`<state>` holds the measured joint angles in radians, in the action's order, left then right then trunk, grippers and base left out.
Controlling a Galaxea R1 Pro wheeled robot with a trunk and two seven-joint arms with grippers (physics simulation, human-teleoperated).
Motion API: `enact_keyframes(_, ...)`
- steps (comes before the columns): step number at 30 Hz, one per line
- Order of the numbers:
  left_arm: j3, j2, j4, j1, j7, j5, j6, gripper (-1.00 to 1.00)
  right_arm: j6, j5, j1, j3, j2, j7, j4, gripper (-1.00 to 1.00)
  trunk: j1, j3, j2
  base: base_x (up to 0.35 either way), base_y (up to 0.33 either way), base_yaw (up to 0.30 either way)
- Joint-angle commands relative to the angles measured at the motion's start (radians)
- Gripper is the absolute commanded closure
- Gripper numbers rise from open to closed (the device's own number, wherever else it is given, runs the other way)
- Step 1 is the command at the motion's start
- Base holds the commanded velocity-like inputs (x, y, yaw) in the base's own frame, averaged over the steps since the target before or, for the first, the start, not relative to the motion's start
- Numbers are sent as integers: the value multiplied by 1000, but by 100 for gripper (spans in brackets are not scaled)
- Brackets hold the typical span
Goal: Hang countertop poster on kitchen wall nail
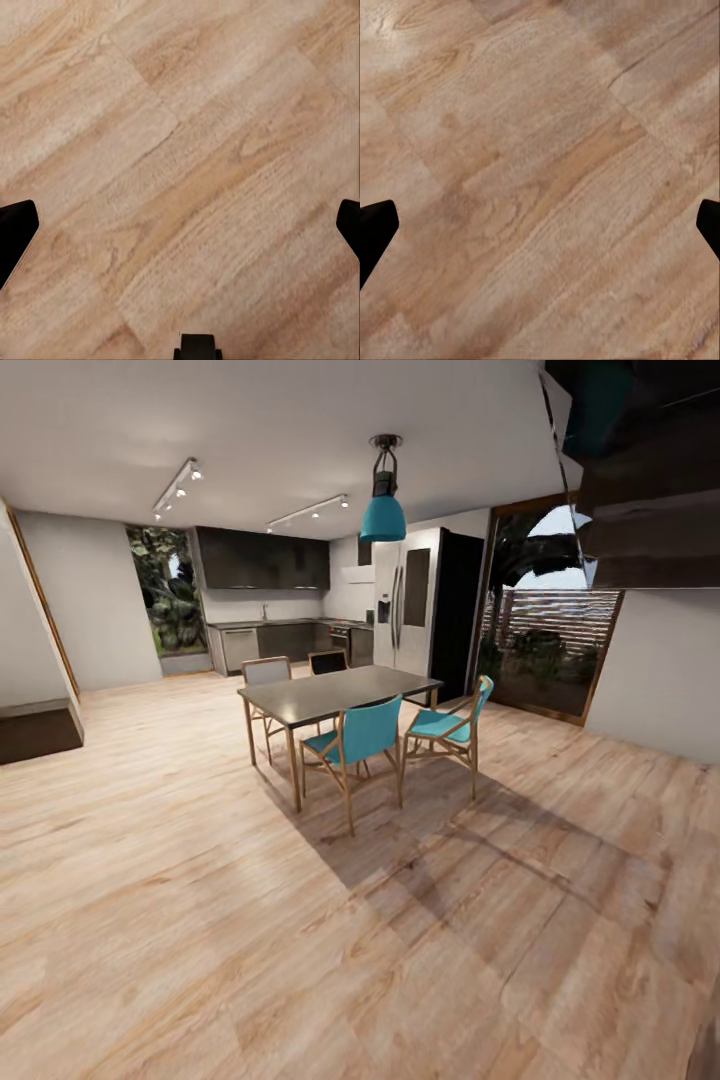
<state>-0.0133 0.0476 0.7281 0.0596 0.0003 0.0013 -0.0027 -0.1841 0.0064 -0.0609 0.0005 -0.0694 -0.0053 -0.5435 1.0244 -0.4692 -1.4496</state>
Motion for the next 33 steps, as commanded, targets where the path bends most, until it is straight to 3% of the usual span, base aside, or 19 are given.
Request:
enact_keyframes(1, 0, 0, 1, 0, 0, 0, 0, -100, -3, 1, 0, 0, 0, -1, 0, -100, 1, -1, 0, 319, 101, 265)
enact_keyframes(28, -7, 0, 2, 0, -2, 0, 1, -100, -4, 3, 0, 3, 4, -2, 3, -100, 1, -1, 0, 299, 202, 289)
enact_keyframes(33, -7, 0, 1, 0, -2, 0, 1, -100, -2, 4, 0, 3, 0, 0, 11, -100, 1, -2, 0, 281, 238, 127)
